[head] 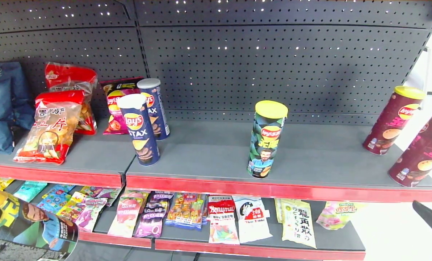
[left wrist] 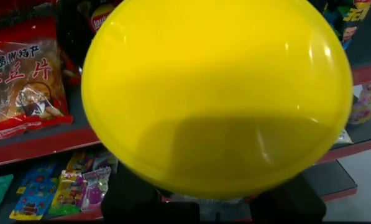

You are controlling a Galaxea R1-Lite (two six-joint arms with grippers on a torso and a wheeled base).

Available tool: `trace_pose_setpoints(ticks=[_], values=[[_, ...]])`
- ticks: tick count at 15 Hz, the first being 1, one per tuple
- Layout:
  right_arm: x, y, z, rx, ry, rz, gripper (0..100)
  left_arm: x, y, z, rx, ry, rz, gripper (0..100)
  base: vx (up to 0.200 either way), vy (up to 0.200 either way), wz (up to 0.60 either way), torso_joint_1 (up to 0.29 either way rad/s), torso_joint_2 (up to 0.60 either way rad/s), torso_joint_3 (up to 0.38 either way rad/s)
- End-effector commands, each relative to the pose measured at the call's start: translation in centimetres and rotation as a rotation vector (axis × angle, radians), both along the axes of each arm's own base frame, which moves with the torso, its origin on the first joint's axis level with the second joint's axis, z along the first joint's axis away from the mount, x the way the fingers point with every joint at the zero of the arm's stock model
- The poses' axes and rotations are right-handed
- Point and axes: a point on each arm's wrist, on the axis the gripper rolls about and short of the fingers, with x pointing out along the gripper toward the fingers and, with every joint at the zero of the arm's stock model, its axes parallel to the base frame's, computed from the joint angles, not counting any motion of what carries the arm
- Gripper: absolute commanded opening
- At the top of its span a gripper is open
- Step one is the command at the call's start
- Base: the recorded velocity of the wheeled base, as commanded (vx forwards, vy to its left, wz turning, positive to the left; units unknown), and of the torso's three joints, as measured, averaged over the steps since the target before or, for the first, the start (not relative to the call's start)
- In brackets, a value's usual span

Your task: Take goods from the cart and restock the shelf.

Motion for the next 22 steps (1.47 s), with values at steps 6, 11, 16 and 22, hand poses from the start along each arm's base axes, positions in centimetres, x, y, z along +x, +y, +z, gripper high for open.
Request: trace_pose_setpoints(ticks=[6, 11, 16, 22], values=[[-6.2, 0.7, -5.8, 0.019, -0.065, 0.093, 100, 0.3, -0.1, 0.5, -0.017, 0.005, -0.038, 0, 0.0, 0.0, 0.0, 0.0, 0.0, 0.0], [-8.3, 0.3, -7.7, -0.011, -0.164, -0.017, 100, 0.2, -0.1, 0.4, -0.02, 0.003, -0.05, 0, 0.0, 0.0, 0.0, 0.0, 0.0, 0.0], [-8.1, 0.2, -8.3, 0.065, -0.144, -0.069, 100, -1.6, -0.1, 0.1, -0.046, -0.054, -0.055, 0, 0.0, 0.0, 0.0, 0.0, 0.0, 0.0], [-8.1, 0.2, -8.4, 0.071, -0.148, -0.058, 100, -1.8, -0.1, -0.4, -0.052, -0.053, -0.048, 0, 0.0, 0.0, 0.0, 0.0, 0.0, 0.0]])
